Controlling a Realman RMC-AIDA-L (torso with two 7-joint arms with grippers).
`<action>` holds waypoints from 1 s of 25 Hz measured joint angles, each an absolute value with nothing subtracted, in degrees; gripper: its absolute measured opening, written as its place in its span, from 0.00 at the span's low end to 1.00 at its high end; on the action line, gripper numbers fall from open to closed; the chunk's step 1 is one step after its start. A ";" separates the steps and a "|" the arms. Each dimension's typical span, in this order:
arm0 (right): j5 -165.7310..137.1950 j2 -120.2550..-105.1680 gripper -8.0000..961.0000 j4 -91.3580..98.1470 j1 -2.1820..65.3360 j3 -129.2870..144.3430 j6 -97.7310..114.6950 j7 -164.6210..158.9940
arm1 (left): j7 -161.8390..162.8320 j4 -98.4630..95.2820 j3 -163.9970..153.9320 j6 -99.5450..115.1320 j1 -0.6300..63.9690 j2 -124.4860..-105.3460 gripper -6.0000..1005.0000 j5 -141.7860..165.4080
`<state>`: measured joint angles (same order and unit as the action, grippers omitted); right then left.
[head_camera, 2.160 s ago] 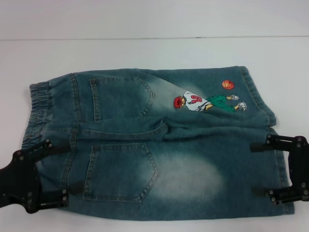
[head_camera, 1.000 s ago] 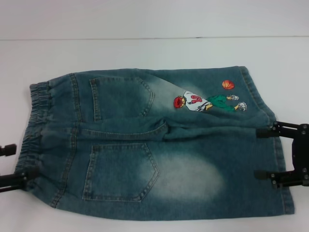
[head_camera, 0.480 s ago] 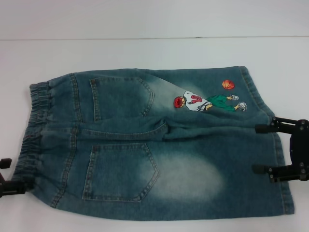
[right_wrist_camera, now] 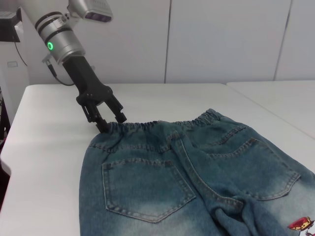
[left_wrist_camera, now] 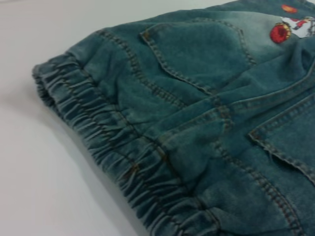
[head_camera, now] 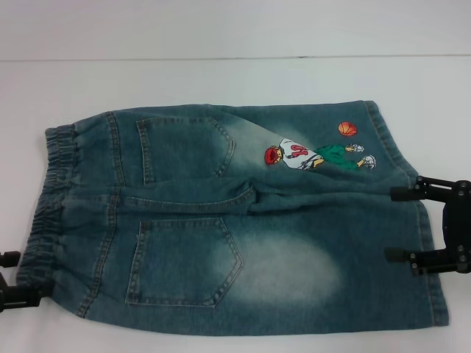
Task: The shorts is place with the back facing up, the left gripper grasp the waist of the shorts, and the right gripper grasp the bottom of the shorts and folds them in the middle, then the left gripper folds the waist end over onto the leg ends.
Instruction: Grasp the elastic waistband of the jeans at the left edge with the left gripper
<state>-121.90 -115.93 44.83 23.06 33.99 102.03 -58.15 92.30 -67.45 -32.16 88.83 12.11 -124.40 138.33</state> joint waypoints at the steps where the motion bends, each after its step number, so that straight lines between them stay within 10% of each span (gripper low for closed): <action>1: -121.90 -115.93 0.97 44.84 23.08 33.99 101.99 -58.30 | 92.26 -67.41 -32.10 89.05 12.08 -124.38 0.88 138.33; 14: -121.90 -116.21 0.97 45.27 22.93 34.01 102.10 -58.59 | 90.63 -66.28 -32.74 89.34 12.58 -124.11 0.79 138.58; 25: -121.76 -116.29 0.97 45.44 22.57 33.82 102.36 -58.80 | 90.60 -66.20 -33.81 88.82 13.29 -124.12 0.48 138.04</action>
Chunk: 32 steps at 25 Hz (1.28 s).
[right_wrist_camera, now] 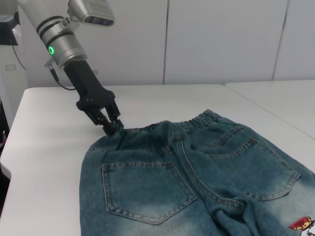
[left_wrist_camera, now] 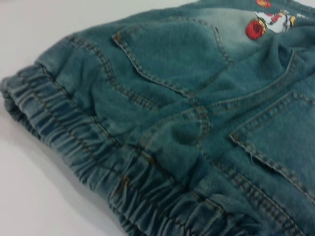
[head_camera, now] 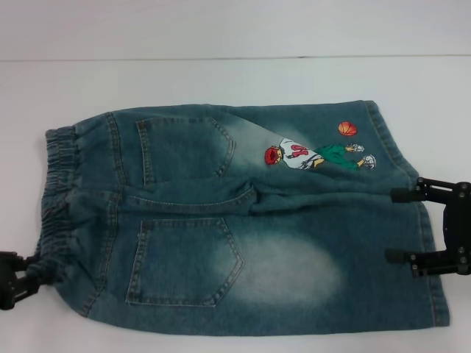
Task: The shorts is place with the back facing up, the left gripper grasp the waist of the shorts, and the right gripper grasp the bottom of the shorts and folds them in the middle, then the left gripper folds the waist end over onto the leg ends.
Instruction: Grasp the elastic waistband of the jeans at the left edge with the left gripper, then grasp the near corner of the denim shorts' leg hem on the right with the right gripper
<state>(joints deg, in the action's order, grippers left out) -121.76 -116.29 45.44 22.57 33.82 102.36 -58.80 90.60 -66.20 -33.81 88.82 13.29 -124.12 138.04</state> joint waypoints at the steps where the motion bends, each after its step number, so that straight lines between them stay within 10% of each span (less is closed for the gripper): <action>1: -121.81 -116.27 0.97 45.51 22.55 33.82 102.36 -59.04 | 90.69 -66.20 -33.73 88.83 13.35 -124.12 0.43 137.89; 8: -126.14 -117.03 0.97 52.49 21.78 34.39 103.34 -66.95 | 91.19 -65.94 -33.21 88.51 13.77 -124.26 0.18 136.82; 32: -165.84 -119.69 0.97 70.06 35.56 58.35 113.87 -104.56 | 90.61 -64.90 -33.22 87.64 12.97 -124.27 0.10 133.02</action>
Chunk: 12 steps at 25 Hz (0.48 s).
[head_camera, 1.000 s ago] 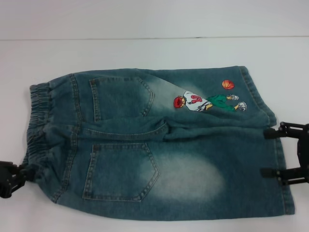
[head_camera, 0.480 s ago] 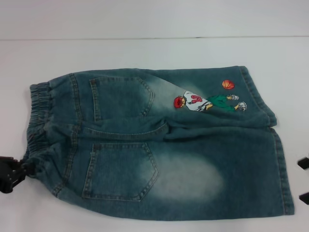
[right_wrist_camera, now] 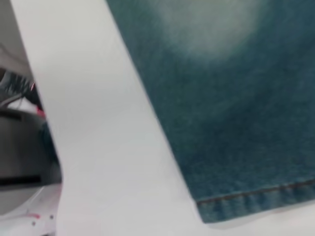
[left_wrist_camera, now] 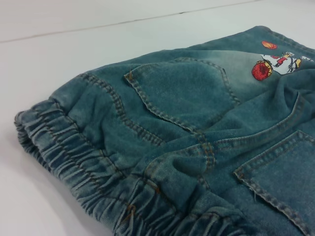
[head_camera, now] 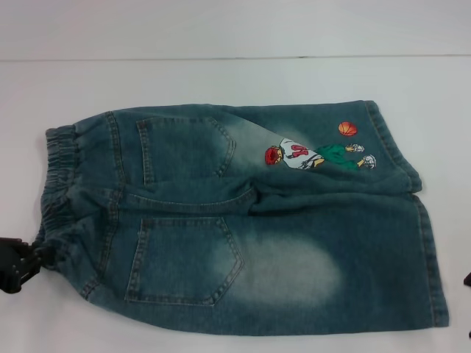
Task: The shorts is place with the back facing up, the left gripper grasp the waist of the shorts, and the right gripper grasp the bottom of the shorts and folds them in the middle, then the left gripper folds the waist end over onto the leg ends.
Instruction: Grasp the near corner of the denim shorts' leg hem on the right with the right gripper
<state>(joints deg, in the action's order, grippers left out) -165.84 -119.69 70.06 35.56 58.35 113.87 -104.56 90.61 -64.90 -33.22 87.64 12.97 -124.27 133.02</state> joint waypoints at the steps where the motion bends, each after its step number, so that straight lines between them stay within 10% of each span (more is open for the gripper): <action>1: -165.70 -119.91 0.97 69.71 35.44 59.70 113.88 -105.00 | 90.61 -64.79 -33.22 87.52 12.97 -124.25 0.10 133.01; 12: -163.69 -120.23 0.97 68.04 34.26 66.32 112.53 -110.31 | 90.48 -63.88 -33.22 86.27 13.19 -124.10 0.10 132.97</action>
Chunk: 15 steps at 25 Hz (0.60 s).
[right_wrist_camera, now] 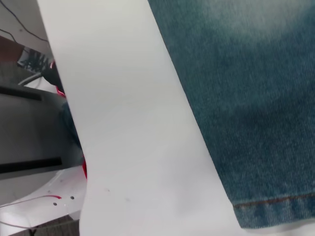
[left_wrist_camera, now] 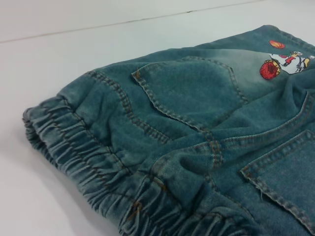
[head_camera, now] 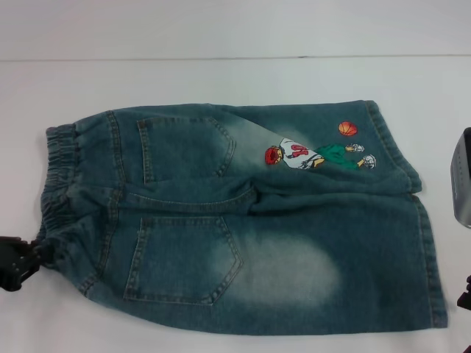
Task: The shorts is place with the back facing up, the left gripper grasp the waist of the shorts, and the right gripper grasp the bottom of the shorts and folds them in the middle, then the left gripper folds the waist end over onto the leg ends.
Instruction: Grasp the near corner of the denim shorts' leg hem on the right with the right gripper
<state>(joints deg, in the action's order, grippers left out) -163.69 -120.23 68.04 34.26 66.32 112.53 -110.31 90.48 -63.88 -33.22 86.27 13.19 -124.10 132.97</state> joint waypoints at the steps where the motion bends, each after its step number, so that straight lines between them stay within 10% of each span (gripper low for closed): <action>1: -163.69 -120.23 0.97 68.02 34.18 66.65 112.23 -110.60 | 90.43 -63.73 -33.22 86.14 13.23 -124.10 0.10 132.97; 15: -162.40 -120.33 0.97 66.01 34.09 71.36 109.08 -113.08 | 90.00 -63.63 -33.04 85.78 12.94 -124.10 0.10 132.56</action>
